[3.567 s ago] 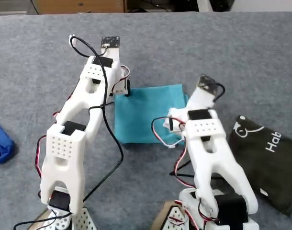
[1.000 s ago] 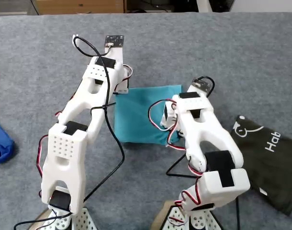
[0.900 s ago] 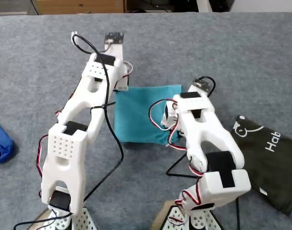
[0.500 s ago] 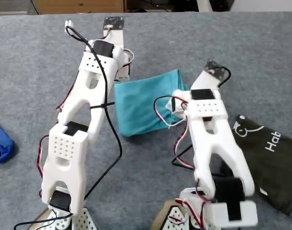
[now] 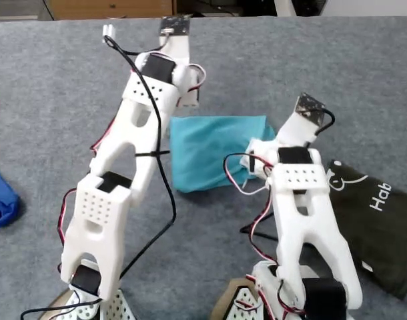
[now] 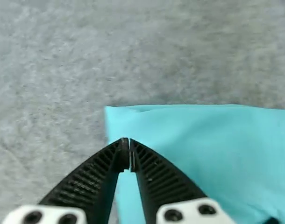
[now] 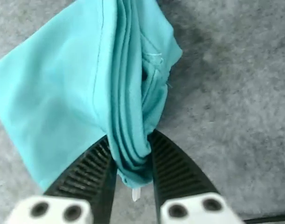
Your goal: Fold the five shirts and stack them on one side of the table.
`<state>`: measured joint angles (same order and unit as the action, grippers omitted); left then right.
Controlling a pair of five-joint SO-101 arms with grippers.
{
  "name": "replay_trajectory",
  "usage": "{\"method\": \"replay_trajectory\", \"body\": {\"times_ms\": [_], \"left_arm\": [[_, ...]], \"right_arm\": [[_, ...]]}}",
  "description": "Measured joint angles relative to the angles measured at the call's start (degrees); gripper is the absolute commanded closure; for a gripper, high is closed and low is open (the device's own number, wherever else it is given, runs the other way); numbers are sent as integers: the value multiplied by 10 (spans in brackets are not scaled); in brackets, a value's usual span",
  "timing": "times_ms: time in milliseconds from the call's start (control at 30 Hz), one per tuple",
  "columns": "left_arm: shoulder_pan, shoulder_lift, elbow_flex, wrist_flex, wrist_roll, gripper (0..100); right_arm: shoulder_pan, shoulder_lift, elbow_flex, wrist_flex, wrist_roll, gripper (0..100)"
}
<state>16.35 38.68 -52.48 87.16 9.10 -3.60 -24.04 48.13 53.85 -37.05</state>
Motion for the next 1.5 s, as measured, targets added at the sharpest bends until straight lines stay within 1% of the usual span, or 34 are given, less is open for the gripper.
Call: {"method": "replay_trajectory", "body": {"times_ms": [67,100,200,367,533,600,867,1133,1300,1500], "left_arm": [[-9,0,29,0,0,747],[-10,0,48,0,1,740],[-7,3,91,-2,10,740],[-22,38,93,-33,17,740],[-40,104,83,-40,18,742],[-44,127,69,-40,21,760],[-45,194,-44,-40,69,820],[-36,260,-144,-40,75,963],[-16,267,-160,-40,75,972],[-7,267,-160,-40,74,982]], "right_arm": [[6,0,18,-18,0,995],[7,0,25,-24,0,995],[8,0,29,-31,0,995],[10,0,33,-45,0,995],[10,0,33,-46,0,995],[10,0,33,-47,0,995],[10,0,33,-48,0,995],[9,0,34,-52,0,995],[9,0,34,-52,1,995],[9,0,34,-52,20,995]]}}
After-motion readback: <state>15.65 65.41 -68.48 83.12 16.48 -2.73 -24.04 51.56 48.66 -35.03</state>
